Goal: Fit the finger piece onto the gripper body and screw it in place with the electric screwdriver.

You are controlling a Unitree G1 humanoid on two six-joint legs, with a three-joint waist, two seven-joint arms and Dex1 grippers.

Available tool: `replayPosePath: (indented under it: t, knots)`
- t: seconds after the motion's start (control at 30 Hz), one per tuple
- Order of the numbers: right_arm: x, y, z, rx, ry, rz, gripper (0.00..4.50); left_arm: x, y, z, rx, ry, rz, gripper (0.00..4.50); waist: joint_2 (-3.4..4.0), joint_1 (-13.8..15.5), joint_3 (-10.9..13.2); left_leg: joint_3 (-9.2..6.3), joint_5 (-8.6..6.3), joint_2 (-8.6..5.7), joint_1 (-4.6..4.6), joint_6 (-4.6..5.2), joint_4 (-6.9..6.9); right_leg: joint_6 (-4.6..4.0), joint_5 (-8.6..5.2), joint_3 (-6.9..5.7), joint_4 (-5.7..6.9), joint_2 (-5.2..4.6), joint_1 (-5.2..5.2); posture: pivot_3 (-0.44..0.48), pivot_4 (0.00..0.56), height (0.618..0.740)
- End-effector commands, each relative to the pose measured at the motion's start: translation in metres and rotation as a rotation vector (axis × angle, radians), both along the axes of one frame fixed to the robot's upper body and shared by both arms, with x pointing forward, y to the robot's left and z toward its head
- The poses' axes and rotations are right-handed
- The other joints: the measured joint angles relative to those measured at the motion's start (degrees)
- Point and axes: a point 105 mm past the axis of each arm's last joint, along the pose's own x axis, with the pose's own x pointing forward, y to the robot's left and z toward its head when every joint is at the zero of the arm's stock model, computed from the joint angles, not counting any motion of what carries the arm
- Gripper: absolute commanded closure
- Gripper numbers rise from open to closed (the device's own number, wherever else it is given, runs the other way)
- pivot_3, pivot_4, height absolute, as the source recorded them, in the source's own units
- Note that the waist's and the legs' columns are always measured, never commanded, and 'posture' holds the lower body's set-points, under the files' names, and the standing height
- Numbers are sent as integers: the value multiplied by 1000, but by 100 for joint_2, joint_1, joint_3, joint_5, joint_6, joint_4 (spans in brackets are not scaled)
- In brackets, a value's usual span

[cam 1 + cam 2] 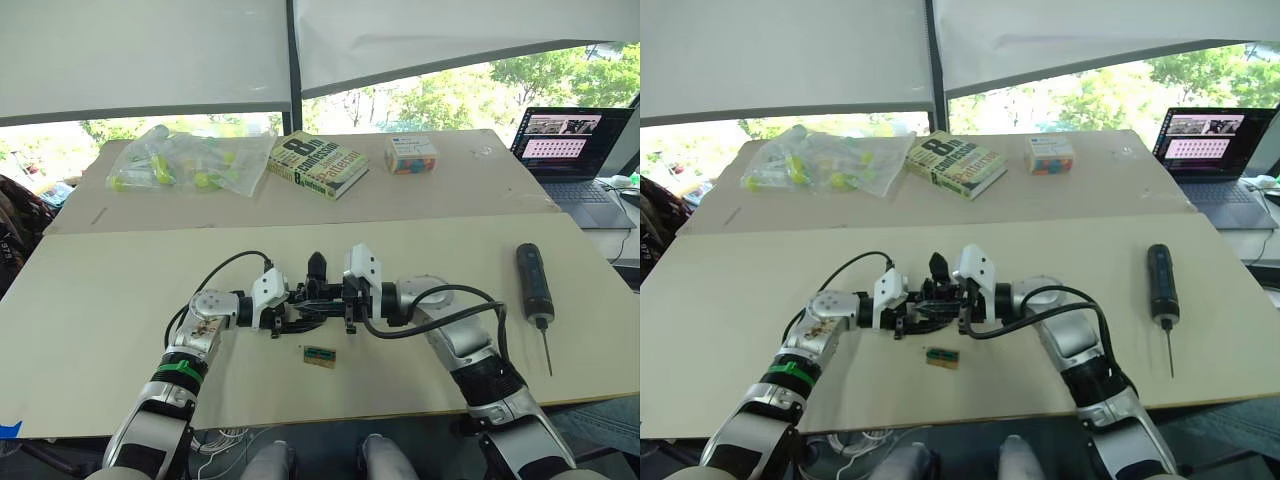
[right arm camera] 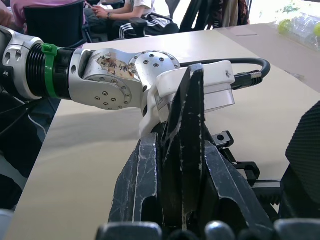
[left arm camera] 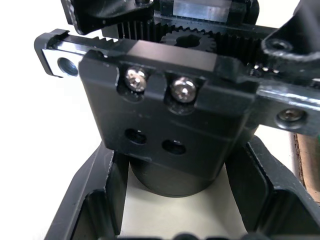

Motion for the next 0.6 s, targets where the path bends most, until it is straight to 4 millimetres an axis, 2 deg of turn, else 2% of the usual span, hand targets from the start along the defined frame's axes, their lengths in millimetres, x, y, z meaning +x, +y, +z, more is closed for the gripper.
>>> replayPosePath:
  t: [0.03, 0.6]
  knots:
    - [5, -1, -13, -39, 27, -37, 4049, -10, 0, -14, 27, 50, -30, 2207, 0, -11, 0, 0, 0, 0, 0, 0, 0, 0, 0, 0, 0, 0, 0, 0, 150, 737]
    - [8, -8, -30, -120, 95, -84, 4049, -11, 1, -14, 29, 55, -25, 2207, 1, -25, -2, 0, -1, 0, 1, -2, -1, 0, 0, 1, -1, 0, 1, 0, 150, 737]
